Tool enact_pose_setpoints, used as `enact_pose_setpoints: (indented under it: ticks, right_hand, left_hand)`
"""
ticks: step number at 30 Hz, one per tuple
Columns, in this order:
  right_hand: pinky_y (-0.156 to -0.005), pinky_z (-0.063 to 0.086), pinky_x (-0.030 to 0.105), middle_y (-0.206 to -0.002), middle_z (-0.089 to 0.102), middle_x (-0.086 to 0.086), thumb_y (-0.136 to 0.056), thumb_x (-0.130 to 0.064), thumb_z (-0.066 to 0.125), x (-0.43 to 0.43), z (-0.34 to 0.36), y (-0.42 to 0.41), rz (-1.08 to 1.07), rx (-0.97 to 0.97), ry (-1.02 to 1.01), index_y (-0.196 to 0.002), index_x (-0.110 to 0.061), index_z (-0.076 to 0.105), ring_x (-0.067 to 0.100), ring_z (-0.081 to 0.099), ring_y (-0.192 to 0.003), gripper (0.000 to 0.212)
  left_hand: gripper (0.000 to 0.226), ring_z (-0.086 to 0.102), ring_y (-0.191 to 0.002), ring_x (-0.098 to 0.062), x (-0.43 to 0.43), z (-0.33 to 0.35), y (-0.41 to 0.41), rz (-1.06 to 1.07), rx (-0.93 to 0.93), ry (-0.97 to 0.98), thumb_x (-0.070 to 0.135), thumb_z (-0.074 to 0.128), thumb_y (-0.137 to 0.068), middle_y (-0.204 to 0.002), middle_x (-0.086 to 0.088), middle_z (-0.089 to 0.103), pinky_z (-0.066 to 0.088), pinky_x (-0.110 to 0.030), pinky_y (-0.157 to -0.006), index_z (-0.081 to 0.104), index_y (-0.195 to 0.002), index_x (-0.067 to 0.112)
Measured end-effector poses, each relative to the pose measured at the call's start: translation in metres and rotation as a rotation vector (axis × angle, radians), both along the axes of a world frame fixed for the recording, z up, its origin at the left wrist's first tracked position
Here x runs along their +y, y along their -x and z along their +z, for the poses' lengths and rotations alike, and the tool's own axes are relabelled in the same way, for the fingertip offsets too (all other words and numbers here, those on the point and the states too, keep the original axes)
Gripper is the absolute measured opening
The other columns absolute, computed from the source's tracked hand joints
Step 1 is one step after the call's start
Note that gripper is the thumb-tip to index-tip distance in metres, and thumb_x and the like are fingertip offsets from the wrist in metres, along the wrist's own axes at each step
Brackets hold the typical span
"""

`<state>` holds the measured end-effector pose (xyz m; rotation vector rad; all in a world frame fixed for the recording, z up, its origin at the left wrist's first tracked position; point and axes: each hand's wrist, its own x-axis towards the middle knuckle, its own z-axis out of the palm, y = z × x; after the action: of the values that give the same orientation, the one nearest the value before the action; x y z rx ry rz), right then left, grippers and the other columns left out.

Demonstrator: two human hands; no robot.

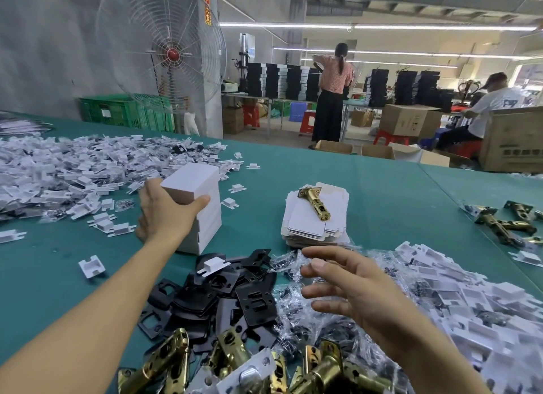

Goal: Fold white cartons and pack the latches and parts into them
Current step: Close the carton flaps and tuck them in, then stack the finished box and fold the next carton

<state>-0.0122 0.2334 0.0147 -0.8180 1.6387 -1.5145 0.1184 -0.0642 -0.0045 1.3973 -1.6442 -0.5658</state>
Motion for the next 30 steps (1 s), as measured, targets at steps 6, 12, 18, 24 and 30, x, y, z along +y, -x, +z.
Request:
enact_pose_setpoints:
  ticks: [6,12,18,24,30]
  right_hand:
    - [-0.068,0.057,0.029,-0.096,0.075,0.000,-0.093,-0.025,0.065,0.005,0.004,0.001,0.010,0.095,-0.033,-0.103,-0.029,0.074,0.017,0.071,-0.079,0.014]
    - [-0.057,0.054,0.024,-0.080,0.073,-0.003,-0.098,-0.021,0.057,-0.005,0.025,0.032,0.069,0.563,-0.354,-0.092,-0.027,0.071,0.010,0.069,-0.067,0.017]
    - [-0.087,0.051,0.036,-0.111,0.068,0.015,-0.095,-0.013,0.048,-0.099,0.031,0.107,-0.263,0.939,-0.441,-0.106,-0.009,0.070,0.036,0.061,-0.105,0.026]
    - [-0.065,0.034,0.032,-0.089,0.055,0.014,-0.090,-0.036,0.059,-0.135,-0.009,0.129,-0.276,1.073,-0.531,-0.063,-0.017,0.037,0.029,0.047,-0.084,0.040]
    - [-0.055,0.032,0.030,-0.072,0.053,0.009,-0.088,-0.037,0.061,-0.130,-0.015,0.137,-0.405,0.988,-0.473,-0.065,-0.013,0.051,0.033,0.052,-0.075,0.035]
  left_hand:
    - [0.100,0.052,-0.113,-0.040,0.013,0.000,-0.002,0.030,-0.019,0.206,0.056,0.087,-0.062,-0.135,-0.009,0.034,0.048,-0.055,-0.081,0.029,-0.138,0.028]
    - [0.017,0.057,-0.082,-0.020,0.057,0.013,0.040,-0.400,-0.077,0.795,0.044,0.064,-0.084,-0.084,0.006,0.058,0.048,-0.031,-0.060,0.063,-0.082,0.028]
    - [0.023,0.054,-0.112,-0.014,0.080,0.022,0.102,-0.889,-0.496,0.327,0.052,0.063,-0.090,-0.103,0.013,0.060,0.047,-0.037,-0.093,0.067,-0.104,0.035]
    - [0.055,0.057,-0.116,-0.024,0.077,0.004,0.129,-0.923,-0.699,0.186,0.062,0.064,-0.084,-0.127,-0.001,0.062,0.050,-0.039,-0.091,0.060,-0.126,0.026]
    - [0.053,0.058,-0.094,-0.024,0.077,-0.004,0.133,-0.924,-0.697,0.340,0.065,0.068,-0.079,-0.105,0.000,0.061,0.051,-0.039,-0.079,0.062,-0.099,0.016]
